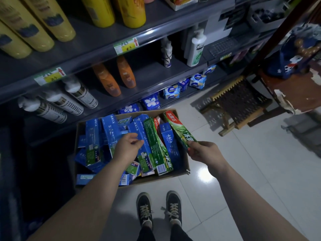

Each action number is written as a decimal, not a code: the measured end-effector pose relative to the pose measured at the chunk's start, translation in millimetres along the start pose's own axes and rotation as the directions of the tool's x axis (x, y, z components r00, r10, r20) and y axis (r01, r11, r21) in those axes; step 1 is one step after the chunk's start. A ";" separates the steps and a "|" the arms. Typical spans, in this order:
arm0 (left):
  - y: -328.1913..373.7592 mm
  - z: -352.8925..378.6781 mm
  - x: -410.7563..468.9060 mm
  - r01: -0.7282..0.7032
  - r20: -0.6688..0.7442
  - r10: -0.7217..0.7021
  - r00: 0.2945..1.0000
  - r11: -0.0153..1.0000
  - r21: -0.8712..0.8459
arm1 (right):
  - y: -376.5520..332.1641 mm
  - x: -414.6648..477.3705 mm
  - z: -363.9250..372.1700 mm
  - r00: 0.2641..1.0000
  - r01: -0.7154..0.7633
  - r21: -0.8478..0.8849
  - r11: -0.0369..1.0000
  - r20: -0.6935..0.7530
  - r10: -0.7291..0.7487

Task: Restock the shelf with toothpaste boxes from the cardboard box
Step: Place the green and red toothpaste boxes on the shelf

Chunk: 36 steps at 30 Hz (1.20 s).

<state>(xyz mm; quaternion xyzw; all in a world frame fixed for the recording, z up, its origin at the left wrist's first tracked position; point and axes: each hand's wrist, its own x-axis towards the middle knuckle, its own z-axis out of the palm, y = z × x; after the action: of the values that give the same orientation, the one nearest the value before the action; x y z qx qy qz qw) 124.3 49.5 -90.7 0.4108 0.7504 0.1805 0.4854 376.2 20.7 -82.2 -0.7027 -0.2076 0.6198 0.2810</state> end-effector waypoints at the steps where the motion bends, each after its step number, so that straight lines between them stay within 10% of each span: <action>1: 2.8 2.0 3.6 -0.010 -0.002 0.010 1.000 1.000 0.029 | -1.3 -2.8 -5.3 1.000 0.011 0.009 1.000 0.013 -0.011; 17: 56.2 48.5 74.9 -0.233 0.235 0.076 0.969 0.603 0.763 | 9.0 8.7 -24.8 0.989 0.114 0.079 0.990 0.085 -0.121; 24: 55.3 47.4 65.4 -0.217 0.183 0.124 0.975 0.696 0.684 | 14.0 14.6 -23.9 0.986 0.146 0.152 0.978 0.062 -0.157; 36: 60.5 10.5 35.0 -0.019 0.128 0.008 0.992 0.996 0.082 | -6.1 4.2 -17.3 0.985 0.104 0.332 0.937 0.097 -0.144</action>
<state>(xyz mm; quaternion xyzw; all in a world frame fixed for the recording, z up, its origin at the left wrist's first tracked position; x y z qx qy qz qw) 153.5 112.0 -75.3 0.4465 0.7217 0.1258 0.5137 394.2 25.7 -80.1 -0.5937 -0.1625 0.6675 0.4189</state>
